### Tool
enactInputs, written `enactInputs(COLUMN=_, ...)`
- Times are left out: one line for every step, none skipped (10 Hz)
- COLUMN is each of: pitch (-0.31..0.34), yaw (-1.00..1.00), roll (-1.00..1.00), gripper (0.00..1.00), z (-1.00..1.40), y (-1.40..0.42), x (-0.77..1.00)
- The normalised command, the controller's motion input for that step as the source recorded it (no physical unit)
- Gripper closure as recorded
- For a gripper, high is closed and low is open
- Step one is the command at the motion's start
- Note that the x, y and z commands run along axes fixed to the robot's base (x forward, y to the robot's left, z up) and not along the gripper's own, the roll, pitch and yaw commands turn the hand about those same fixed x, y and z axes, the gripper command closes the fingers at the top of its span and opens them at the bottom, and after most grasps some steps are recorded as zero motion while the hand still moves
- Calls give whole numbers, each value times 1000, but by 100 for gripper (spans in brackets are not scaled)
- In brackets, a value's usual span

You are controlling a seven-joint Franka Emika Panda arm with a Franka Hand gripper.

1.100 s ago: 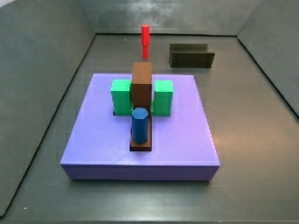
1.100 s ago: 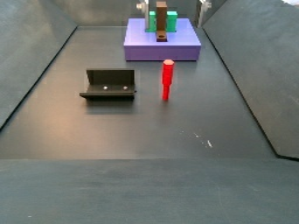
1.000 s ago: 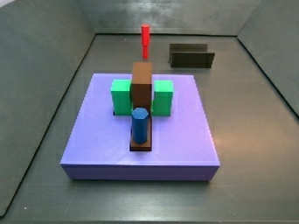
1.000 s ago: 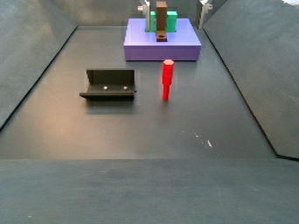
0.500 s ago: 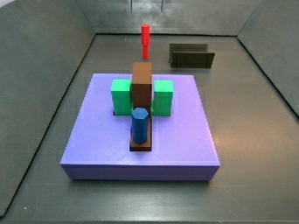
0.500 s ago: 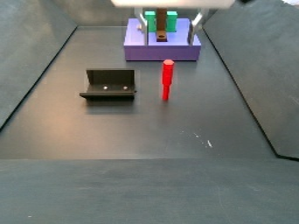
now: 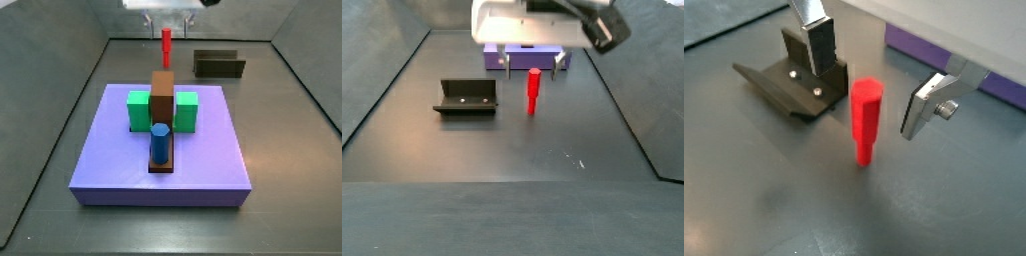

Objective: Pick up the red object. Move up. Move to above the board. Insert the red object.
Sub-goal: Pick up the red object.

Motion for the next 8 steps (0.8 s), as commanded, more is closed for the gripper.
enactInputs(pitch=-30, yaw=-106, roll=0, gripper=0, z=-460, y=80, x=0)
enactInputs(pitch=-14, yaw=-97, roll=0, gripper=0, z=-323, y=54, x=0)
enactInputs(pitch=0, yaw=-77, roll=0, gripper=0, z=-263, y=71, x=-3)
enactInputs(pitch=0, yaw=-109, roll=0, gripper=0, z=-103, y=80, x=-6)
enactInputs(pitch=0, yaw=-77, roll=-66, gripper=0, z=0, y=60, x=0)
enactInputs(pitch=0, yaw=-69, roll=-80, gripper=0, z=49, y=66, x=0)
enactInputs(pitch=0, yaw=-77, roll=-113, gripper=0, z=134, y=46, x=0)
enactInputs(pitch=0, yaw=-40, roll=-110, gripper=0, z=157, y=0, x=-9)
